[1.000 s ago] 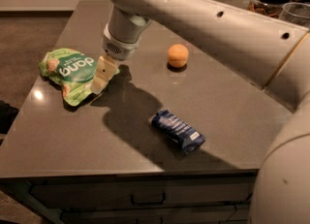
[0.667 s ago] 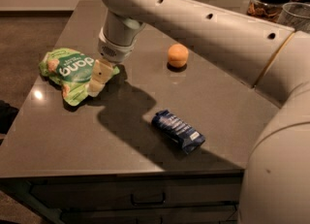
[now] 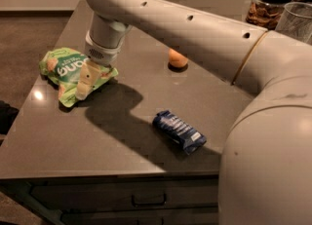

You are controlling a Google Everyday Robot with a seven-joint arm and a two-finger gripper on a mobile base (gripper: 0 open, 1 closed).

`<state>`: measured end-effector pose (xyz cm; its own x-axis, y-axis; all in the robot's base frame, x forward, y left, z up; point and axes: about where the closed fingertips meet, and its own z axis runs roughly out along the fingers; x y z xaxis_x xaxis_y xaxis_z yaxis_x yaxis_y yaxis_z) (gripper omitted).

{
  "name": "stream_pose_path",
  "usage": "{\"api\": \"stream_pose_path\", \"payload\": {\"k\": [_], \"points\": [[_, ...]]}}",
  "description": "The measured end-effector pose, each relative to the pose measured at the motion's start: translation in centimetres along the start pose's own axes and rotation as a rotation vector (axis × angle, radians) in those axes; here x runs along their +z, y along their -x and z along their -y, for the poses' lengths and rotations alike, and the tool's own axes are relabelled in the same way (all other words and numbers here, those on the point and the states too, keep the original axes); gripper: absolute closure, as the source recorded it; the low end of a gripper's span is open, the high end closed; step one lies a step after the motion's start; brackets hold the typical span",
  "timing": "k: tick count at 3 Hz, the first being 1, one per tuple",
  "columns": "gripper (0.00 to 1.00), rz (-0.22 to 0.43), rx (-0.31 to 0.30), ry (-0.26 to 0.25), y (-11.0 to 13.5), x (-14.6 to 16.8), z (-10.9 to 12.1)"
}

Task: Pick green rice chip bag

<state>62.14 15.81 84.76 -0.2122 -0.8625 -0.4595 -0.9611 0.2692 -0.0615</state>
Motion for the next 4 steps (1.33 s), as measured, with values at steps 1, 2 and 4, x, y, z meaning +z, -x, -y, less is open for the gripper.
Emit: {"api": "stream_pose_path", "payload": {"k": [1, 2, 4], "points": [[0.25, 0.002, -0.008, 0.022, 1.4, 0.5, -0.2], [0.47, -0.001, -0.005, 0.033, 1.7, 0.6, -0.2], [0.94, 0.061, 0.031, 0.037, 0.2, -2.1, 0.7]]}}
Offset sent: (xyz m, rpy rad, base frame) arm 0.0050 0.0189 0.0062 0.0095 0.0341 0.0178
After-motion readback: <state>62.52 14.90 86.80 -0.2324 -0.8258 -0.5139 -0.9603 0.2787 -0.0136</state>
